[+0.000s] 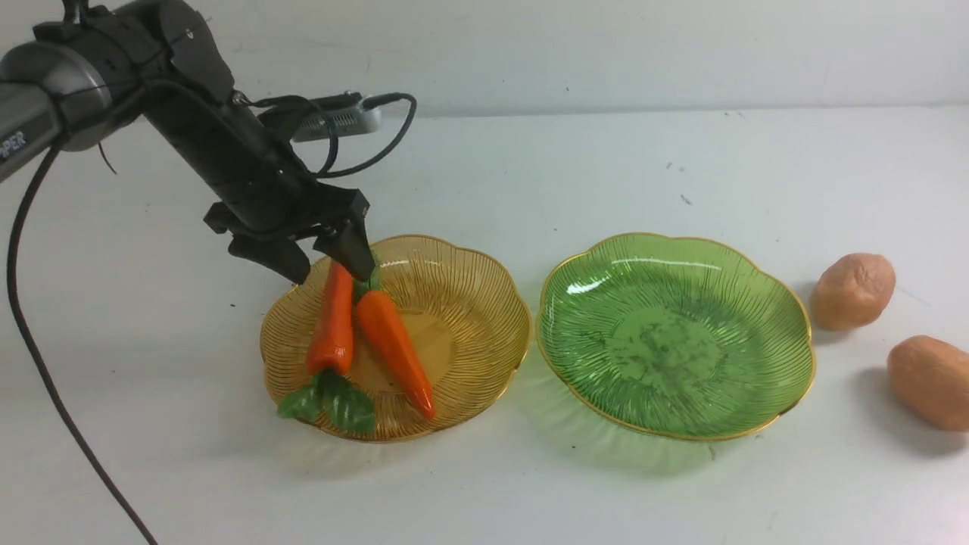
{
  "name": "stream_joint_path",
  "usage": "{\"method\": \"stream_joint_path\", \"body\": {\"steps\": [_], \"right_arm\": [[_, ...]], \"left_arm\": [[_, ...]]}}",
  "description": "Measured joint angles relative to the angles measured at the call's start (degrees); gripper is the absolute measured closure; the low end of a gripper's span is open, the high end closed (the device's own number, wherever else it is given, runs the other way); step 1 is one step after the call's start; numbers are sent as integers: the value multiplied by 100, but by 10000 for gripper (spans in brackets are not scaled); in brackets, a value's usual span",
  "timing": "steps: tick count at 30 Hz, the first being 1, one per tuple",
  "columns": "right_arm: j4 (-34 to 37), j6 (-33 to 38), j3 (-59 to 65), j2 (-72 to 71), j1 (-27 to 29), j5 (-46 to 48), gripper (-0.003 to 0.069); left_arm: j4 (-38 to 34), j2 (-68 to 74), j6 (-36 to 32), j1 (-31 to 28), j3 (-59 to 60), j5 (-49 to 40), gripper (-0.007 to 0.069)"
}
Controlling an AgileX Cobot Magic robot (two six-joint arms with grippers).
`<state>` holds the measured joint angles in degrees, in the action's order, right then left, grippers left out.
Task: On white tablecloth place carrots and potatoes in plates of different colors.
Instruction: 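Put the potato onto the plate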
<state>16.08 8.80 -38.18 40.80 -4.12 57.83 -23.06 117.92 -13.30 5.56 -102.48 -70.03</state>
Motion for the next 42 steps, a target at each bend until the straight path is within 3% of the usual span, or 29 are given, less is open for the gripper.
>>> {"method": "stream_joint_path", "body": {"steps": [4,5,6,8,9,11,12,13,14,15,22,28,33,42], "right_arm": [[-1060,-789,-429,324,0,13,652],[-1389,-989,-555,498,0,23,636],[-1441,-989,-572,530,0,23,634],[-1808,-1236,-678,899,0,22,595],[-2017,-1371,-705,1152,0,-32,552],[-2167,-1526,-717,1422,0,-127,515],[-2363,-1737,-730,1821,0,-296,435],[-2386,-1737,-736,1874,0,-315,425],[-2530,-1920,-782,2189,0,-397,375],[-2695,-2155,-888,2631,0,-470,278],[-3471,-2721,-1939,4620,0,-418,-8],[-4117,-2733,-2631,6004,0,-205,-31],[-4181,-2733,-2867,6582,0,56,-26],[-4091,-2274,-3230,6941,0,643,70]], "left_arm": [[455,-487,252,0,0,0,209],[675,-755,290,0,0,-5,312],[703,-787,290,5,0,-5,326],[943,-1033,330,18,0,-22,445],[1094,-1262,365,22,0,-40,554],[1149,-1358,367,28,0,-46,584],[1186,-1459,367,52,0,-47,610],[1186,-1468,367,52,0,-47,613],[1186,-1495,369,71,0,-55,622],[1180,-1500,369,78,0,-74,627],[1160,-1490,384,78,0,-108,628],[966,-1490,389,78,0,-126,628],[966,-1490,389,78,0,-128,628],[966,-1488,371,78,0,-132,628]]}}
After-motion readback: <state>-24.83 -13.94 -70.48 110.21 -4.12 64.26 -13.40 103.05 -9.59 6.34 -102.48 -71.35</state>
